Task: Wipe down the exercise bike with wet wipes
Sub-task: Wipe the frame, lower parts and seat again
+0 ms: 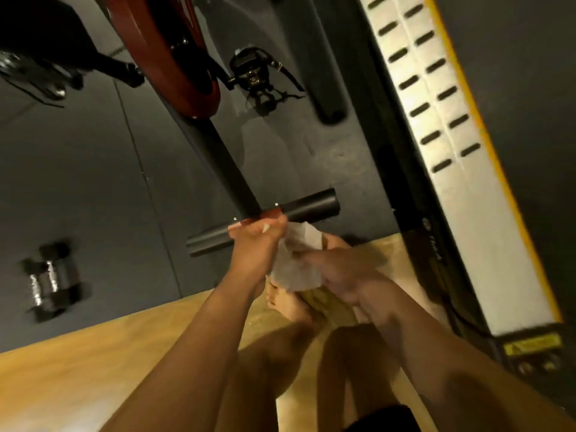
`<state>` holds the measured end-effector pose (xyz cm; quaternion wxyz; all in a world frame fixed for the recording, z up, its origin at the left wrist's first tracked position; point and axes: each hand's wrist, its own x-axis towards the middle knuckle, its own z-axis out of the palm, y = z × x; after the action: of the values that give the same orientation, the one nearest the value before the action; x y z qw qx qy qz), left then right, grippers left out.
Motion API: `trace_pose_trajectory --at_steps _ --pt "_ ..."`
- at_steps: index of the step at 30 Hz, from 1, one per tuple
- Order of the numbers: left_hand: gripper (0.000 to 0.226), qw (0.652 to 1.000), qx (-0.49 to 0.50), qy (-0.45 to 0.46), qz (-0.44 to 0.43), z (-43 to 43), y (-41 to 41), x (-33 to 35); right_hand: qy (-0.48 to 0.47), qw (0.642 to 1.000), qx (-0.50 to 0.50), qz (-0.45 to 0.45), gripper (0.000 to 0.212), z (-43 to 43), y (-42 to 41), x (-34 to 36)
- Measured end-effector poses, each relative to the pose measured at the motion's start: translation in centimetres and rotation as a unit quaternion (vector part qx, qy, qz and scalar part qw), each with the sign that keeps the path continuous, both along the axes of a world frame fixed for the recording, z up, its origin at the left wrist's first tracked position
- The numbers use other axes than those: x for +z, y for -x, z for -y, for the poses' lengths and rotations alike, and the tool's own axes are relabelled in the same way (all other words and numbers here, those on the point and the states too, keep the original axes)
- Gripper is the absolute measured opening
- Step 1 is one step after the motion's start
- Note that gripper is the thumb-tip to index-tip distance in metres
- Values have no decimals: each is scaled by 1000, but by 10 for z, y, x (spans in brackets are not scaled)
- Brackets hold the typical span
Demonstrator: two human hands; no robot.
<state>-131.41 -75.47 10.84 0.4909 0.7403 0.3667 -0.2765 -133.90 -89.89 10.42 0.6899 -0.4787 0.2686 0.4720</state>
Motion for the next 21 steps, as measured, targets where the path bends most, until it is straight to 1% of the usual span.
trace_pose_trajectory --at_steps 1,3,4,5,7,8,9,11,13,16,17,19,20,21 --pt "29 1000 -5 6 3 12 4 27 27 1000 -10 10 16 11 3 27" --pt "28 999 -21 -7 24 31 12 81 98 993 -21 61 13 37 8 74" --pt "29 999 -13 -13 39 39 15 105 133 987 -31 90 11 49 10 94" --pt "28 998 10 1 56 47 18 131 158 980 -45 111 13 63 9 116" --pt "25 993 73 62 74 59 27 182 181 973 -51 136 28 87 7 161" --pt "25 989 95 84 77 63 32 205 188 969 -36 153 34 97 6 184" --pt "25 986 111 95 79 63 38 225 192 965 -21 177 35 104 9 207" --pt "26 979 135 116 94 61 49 261 201 956 -15 213 29 113 13 249" --pt "27 975 124 143 120 55 56 296 177 958 -51 219 21 112 16 286" --pt "28 976 43 137 163 45 69 337 139 960 -83 229 17 99 20 333" --pt "32 975 29 131 176 40 75 350 112 963 -104 222 17 91 21 349" --pt "38 972 30 126 197 31 89 371 32 972 -152 174 22 72 25 377" --pt "40 970 39 125 206 26 96 379 7 976 -156 151 26 61 29 388" --pt "41 967 49 122 217 20 104 387 4 980 -142 138 30 49 35 397"
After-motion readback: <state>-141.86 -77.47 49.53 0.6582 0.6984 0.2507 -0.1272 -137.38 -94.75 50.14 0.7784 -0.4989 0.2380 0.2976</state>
